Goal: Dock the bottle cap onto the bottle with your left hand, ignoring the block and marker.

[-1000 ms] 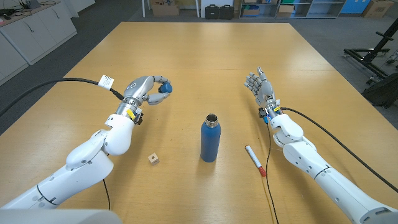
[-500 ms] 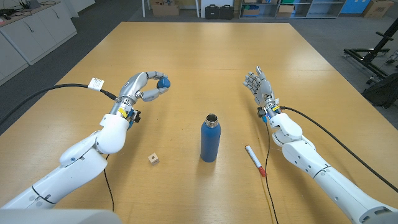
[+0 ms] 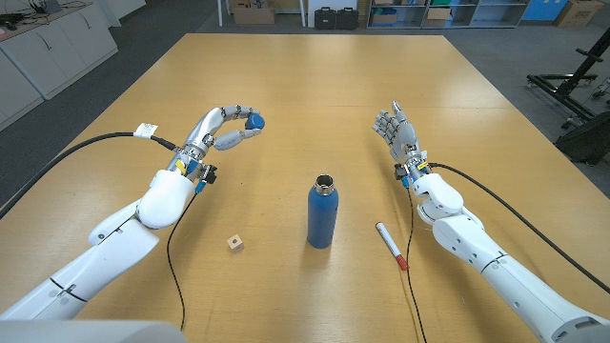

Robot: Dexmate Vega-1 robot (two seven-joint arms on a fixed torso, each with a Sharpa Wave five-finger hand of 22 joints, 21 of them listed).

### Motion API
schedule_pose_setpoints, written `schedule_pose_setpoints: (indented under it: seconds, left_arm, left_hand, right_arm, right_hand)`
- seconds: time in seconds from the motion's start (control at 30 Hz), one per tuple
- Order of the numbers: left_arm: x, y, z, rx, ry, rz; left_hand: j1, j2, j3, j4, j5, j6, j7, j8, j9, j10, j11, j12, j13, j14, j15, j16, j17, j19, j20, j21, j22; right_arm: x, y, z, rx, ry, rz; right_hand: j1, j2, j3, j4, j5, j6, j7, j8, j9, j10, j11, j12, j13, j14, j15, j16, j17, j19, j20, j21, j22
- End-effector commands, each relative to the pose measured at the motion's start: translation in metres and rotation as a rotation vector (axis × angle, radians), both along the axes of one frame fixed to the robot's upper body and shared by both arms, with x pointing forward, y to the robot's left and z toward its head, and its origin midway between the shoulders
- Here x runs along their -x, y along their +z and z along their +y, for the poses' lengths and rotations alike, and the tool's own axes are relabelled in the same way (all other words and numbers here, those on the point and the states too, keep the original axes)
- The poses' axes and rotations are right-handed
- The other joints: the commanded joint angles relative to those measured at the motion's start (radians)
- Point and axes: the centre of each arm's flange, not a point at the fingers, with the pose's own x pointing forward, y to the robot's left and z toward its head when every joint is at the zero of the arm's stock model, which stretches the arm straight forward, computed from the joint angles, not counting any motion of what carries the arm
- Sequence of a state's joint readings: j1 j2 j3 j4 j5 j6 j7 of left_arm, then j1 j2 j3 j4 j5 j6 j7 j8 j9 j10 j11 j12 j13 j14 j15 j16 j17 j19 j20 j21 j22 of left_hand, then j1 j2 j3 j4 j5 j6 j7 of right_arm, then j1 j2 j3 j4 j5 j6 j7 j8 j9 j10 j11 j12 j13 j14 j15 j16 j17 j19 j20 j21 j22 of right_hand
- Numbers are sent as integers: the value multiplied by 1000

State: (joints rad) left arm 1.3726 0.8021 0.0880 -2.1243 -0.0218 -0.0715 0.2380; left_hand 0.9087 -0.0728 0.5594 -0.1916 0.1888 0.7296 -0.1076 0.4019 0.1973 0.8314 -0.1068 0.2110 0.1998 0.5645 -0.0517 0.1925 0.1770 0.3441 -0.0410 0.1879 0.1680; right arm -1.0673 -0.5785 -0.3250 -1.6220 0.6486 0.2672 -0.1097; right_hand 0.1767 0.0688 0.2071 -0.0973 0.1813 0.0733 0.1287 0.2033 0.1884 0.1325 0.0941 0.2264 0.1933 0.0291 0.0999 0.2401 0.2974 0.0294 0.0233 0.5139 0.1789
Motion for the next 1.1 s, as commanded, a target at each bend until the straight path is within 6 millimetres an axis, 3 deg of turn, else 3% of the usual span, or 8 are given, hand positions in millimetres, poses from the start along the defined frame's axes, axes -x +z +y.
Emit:
schedule_pose_setpoints:
  seconds: [0.03, 0.67, 1.1]
  left_arm:
    - [-6, 6, -9, 2, -142, 35]
    - [-21, 8, -25, 61, -446, 147]
    - [-21, 12, -47, 40, -642, 248]
  left_hand:
    - [-5, 26, 31, 28, 5, 105, -81, 23, 5, 123, -109, 8, 7, 9, -168, 0, 2, 0, -5, -1, 2]
    - [-11, 32, 35, 29, 8, 118, -78, 25, 6, 135, -109, 8, 8, 9, -169, 0, 2, 2, -8, 1, 2]
    - [-18, 30, 35, 29, 8, 120, -77, 24, 6, 141, -109, 7, 9, 10, -166, -1, 2, 2, -8, 1, 2]
  right_arm:
    - [0, -2, 1, -5, 1, 1]
    - [3, -5, 1, -5, -7, 0]
    - [4, -5, 5, -2, -4, -4]
  right_hand:
    - [3, 7, -3, -2, -4, 5, 4, -3, 5, 6, 2, -4, 1, 7, 3, -3, 2, 9, 3, -4, 6]
    - [4, 8, -4, -2, -4, 6, 4, -3, 5, 5, 3, -5, 1, 7, 4, -3, 2, 10, 4, -8, 6]
    - [4, 8, -5, -2, -4, 6, 5, -3, 5, 6, 3, -5, 1, 6, 4, -4, 2, 10, 5, -12, 6]
